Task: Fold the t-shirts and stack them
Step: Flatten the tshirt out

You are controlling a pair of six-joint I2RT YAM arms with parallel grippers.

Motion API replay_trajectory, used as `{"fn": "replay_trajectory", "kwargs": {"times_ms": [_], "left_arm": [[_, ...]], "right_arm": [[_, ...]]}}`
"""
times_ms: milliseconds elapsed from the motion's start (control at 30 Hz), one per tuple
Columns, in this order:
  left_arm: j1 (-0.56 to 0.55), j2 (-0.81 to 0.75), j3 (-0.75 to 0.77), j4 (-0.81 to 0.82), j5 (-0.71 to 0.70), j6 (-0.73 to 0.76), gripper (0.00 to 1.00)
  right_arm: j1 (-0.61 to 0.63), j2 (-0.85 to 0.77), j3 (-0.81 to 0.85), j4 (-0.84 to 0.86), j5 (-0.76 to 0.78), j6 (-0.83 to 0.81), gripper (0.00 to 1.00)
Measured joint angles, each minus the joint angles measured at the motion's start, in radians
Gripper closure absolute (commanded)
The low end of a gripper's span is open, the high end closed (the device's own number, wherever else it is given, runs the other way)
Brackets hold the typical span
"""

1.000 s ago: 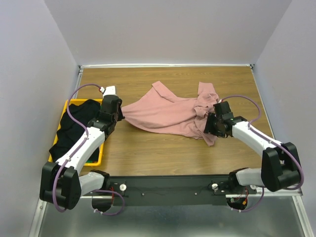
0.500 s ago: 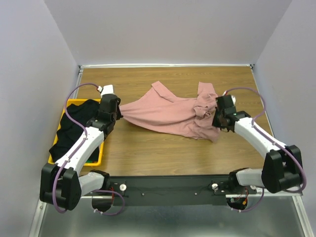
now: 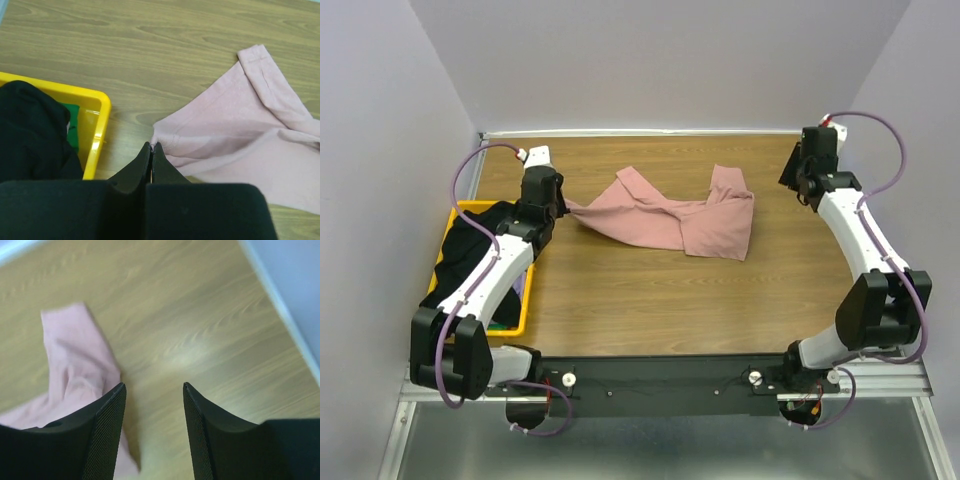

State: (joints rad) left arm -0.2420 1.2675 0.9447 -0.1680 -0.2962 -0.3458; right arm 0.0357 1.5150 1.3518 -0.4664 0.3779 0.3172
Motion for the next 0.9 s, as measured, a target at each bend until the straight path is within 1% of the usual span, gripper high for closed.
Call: {"fn": "replay_trajectory", "kwargs": {"times_ms": [67,133,167,233,367,433,600,667,733,900], "left_arm": [[0.0,0.015,-0.008,0.006,0.016,0.002,1.0],[0.0,0.027,-0.01,0.009,0.03,0.004,1.0],[0.0,0.032,-0.01,0.01,0.039,0.005,1.0],[0.0,0.036,-0.011,0.011,0.047,0.006,1.0],[0.0,0.036,-0.012,0.017,0.054,0.008,1.0],[0.0,0.036,-0.012,0.02,0.056,0.009,1.0],[0.0,0.036,-0.018,0.026,0.058,0.01,1.0],[0.0,0.036,-0.026,0.026,0.058,0.01,1.0],[0.0,0.036,-0.033,0.025,0.057,0.01,1.0],[0.0,0.036,-0.038,0.024,0.057,0.014,1.0]], "right_arm": [[0.002,-0.003,-0.047,-0.01,-0.067,0.011,0.43],[0.003,-0.035,-0.148,0.011,-0.167,0.036,0.44],[0.004,-0.046,-0.177,0.011,-0.186,0.042,0.44],[0.006,-0.085,-0.293,0.019,-0.251,0.061,0.45],[0.006,-0.119,-0.454,0.03,-0.364,0.077,0.44],[0.006,-0.119,-0.5,0.061,-0.42,0.077,0.43],[0.006,-0.11,-0.587,0.177,-0.57,0.076,0.36],[0.008,-0.093,-0.614,0.238,-0.625,0.075,0.37],[0.009,-0.075,-0.637,0.281,-0.651,0.075,0.36],[0.009,-0.04,-0.664,0.342,-0.661,0.074,0.36]]}}
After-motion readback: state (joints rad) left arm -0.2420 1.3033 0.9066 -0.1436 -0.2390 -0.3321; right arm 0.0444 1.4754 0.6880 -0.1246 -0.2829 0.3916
